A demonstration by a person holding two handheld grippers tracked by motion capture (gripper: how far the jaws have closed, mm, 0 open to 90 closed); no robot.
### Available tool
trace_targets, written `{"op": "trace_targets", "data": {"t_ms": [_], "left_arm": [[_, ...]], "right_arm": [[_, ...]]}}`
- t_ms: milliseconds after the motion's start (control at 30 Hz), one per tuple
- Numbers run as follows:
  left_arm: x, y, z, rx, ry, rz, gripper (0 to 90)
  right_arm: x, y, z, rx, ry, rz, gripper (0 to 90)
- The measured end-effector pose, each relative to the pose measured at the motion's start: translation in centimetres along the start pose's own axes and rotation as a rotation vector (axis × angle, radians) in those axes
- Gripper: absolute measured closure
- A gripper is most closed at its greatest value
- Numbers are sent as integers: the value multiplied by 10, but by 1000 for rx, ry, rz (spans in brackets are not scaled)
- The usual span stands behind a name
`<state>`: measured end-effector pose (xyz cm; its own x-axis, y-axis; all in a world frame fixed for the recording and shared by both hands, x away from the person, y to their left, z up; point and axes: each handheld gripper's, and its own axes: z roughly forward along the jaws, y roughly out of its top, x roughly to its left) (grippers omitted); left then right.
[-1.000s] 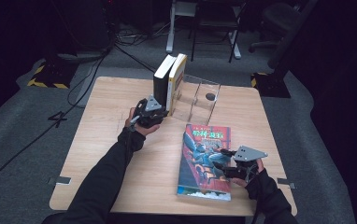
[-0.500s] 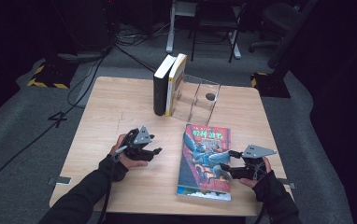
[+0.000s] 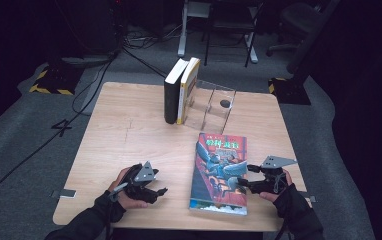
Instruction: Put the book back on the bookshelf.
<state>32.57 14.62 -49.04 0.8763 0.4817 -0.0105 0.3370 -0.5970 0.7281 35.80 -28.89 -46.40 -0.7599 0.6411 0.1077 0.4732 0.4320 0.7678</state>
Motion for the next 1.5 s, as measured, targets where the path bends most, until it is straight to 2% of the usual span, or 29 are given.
{"op": "trace_targets", "data": {"t_ms": [133, 200, 300, 367, 500, 667, 800, 833, 867, 900, 933, 967, 1100, 1133, 1167, 1200, 1233, 1267, 1333, 1367, 1400, 1433, 1500], "left_arm": [[-6, -4, 0, 5, -17, 15, 248], [-6, -5, 2, 10, -21, 9, 243], [-6, -7, 7, 37, -15, 10, 241], [-6, -8, 10, 53, -17, 25, 236], [-5, -8, 12, 43, -28, 26, 216], [-3, -7, 13, 51, -32, 33, 193], [-2, -6, 15, 53, -35, 36, 175], [-2, -6, 15, 53, -35, 36, 174], [-2, -5, 15, 53, -35, 35, 173], [-2, -5, 15, 52, -35, 35, 173], [-3, -5, 15, 50, -34, 32, 173], [-3, -5, 15, 48, -34, 33, 173], [-3, -6, 15, 48, -32, 33, 174], [-3, -5, 15, 51, -33, 36, 174], [-3, -5, 15, 51, -33, 36, 174], [-3, -5, 15, 53, -33, 35, 174], [-3, -5, 15, 53, -33, 35, 173], [-3, -5, 15, 54, -32, 34, 173], [-2, -5, 15, 52, -35, 35, 173], [-2, -5, 15, 52, -35, 35, 173], [-2, -5, 15, 52, -35, 36, 173], [-2, -5, 15, 52, -35, 36, 173], [-2, -5, 15, 52, -35, 36, 173]], "right_arm": [[-3, 2, 3, 18, 25, 23, 241], [-4, 3, 6, 24, 32, 27, 214], [-6, 7, 9, 43, 26, 20, 172], [-6, 8, 11, 48, 22, 21, 149], [-5, 14, 14, 64, -4, 5, 134], [-2, 20, 17, 68, -29, -27, 144], [1, 26, 17, 54, -55, -61, 188], [1, 27, 17, 33, -38, -65, 365], [2, 28, 17, 5, 26, -51, 366], [9, 32, 24, 38, 20, -85, 342], [9, 32, 24, 38, 20, -85, 342], [16, 37, 25, 66, -20, -119, 329], [16, 39, 16, 73, -55, -112, 321], [15, 34, 10, 117, -69, -102, 299], [13, 30, 7, 139, -54, -88, 281], [13, 30, 7, 139, -54, -88, 281], [10, 23, 3, 179, -18, -55, 271], [10, 23, 3, 179, -18, -55, 271], [9, 17, -6, 211, 27, -36, 276], [9, 17, -6, 211, 27, -36, 276], [14, 15, -10, 237, 66, -44, 294], [14, 15, -10, 237, 66, -44, 294], [20, 14, -11, 262, 105, -54, 287]]}}
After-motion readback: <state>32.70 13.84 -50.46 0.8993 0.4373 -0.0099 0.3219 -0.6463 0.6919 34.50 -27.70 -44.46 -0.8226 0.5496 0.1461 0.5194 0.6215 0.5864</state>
